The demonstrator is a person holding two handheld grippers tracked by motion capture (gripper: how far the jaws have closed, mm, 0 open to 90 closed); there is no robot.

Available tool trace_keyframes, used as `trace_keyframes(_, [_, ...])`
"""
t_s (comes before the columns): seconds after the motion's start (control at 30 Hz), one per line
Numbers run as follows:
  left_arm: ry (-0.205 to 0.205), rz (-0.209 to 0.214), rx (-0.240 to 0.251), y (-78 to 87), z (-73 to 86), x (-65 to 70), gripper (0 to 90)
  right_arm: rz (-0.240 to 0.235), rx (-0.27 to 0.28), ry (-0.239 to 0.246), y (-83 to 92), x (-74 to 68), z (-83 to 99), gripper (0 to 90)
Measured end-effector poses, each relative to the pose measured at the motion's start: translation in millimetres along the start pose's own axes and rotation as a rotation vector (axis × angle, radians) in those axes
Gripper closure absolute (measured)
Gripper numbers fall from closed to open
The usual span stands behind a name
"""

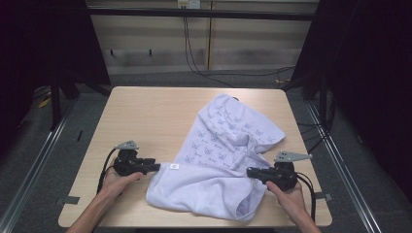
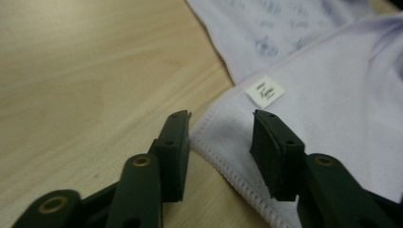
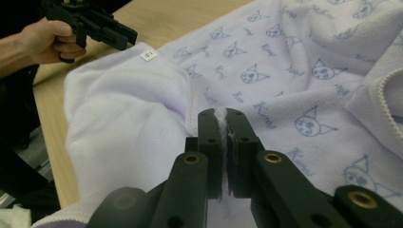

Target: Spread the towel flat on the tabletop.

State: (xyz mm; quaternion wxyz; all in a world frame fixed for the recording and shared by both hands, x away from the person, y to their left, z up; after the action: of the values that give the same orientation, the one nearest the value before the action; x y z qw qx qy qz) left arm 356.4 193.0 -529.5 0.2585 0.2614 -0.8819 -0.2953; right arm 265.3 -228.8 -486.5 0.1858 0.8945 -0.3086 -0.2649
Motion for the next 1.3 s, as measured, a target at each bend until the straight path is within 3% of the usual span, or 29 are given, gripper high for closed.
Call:
trace_keyframes(0.07, [-0.007,-0.037,0.025,-0.4,-5.5,-0.7,54.6,0.006,-0.010,0.005,-2.9,0.5,0.3,86.0])
trace_keyframes(0.1, [0.006,-0.022,0.053,-0.8,-8.6,-0.4,54.7,0.005,-0.014,0.008,-3.5,1.1,0.5,86.0])
trace_keyframes(0.17, [-0.015,-0.034,0.012,-5.6,-10.1,1.0,55.9,-0.002,-0.001,0.001,-1.3,1.3,-0.9,86.0])
trace_keyframes(0.27, [-0.058,-0.016,-0.013,-10.6,-6.7,6.8,60.3,-0.001,0.010,0.005,2.0,1.6,-2.8,85.9])
trace_keyframes(0.33, [-0.140,-0.021,-0.051,-9.5,-4.2,14.2,69.8,0.004,0.012,-0.004,5.2,3.4,-3.3,85.9])
trace_keyframes(0.37, [-0.168,0.008,-0.064,-8.8,0.8,22.4,85.3,0.008,0.018,-0.017,7.1,6.5,-3.3,85.9])
trace_keyframes(0.5, [-0.173,0.049,-0.070,-4.1,4.4,29.1,89.3,0.020,0.028,-0.023,12.9,11.7,-6.1,86.0])
trace_keyframes(0.63, [-0.135,0.092,0.033,10.7,-7.7,34.9,89.4,0.051,0.088,-0.034,30.1,21.9,-22.8,86.1])
trace_keyframes(0.7, [-0.141,0.093,0.085,20.5,-18.3,36.9,89.4,0.064,0.121,-0.035,39.6,27.1,-33.0,86.1])
trace_keyframes(0.8, [-0.134,0.115,0.202,43.8,-41.7,42.9,89.4,0.072,0.159,-0.016,52.6,28.2,-51.9,86.1])
trace_keyframes(0.9, [-0.139,0.146,0.280,63.3,-55.6,53.2,89.4,0.055,0.223,0.025,72.5,13.8,-76.7,86.2])
trace_keyframes(0.93, [-0.158,0.138,0.287,68.5,-57.0,58.3,89.4,0.055,0.223,0.025,72.5,13.8,-76.7,86.2])
trace_keyframes(1.03, [-0.168,0.189,0.308,83.3,-50.9,74.9,89.4,0.028,0.225,0.062,86.9,-6.6,-77.1,86.2])
trace_keyframes(1.17, [-0.179,0.256,0.301,97.3,-20.8,95.7,89.3,-0.022,0.163,0.075,97.6,-39.0,-41.5,86.2])
trace_keyframes(1.2, [-0.186,0.272,0.282,98.6,-11.1,99.3,89.3,-0.051,0.137,0.067,101.1,-54.3,-16.2,86.1])
trace_keyframes(1.23, [-0.189,0.278,0.263,98.2,-1.3,103.6,89.3,-0.051,0.137,0.067,101.1,-54.3,-16.2,86.1])
trace_keyframes(1.3, [-0.214,0.305,0.193,94.1,17.0,112.9,89.2,-0.080,0.123,0.049,103.2,-66.8,9.2,86.0])
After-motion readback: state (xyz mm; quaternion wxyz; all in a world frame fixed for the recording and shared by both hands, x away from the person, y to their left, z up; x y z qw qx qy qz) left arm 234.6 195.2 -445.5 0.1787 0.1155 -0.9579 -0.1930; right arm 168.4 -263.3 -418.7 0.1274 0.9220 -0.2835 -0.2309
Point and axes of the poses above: each handheld gripper's, and its own axes: y roughly backward along the jaws, z roughly out of its underside, x roughly to its right, the point moved 4 cm from there along -y, roughly forward along the jaws, and after that the axes turned 3 degrees about -z, right-handed, at the moved point
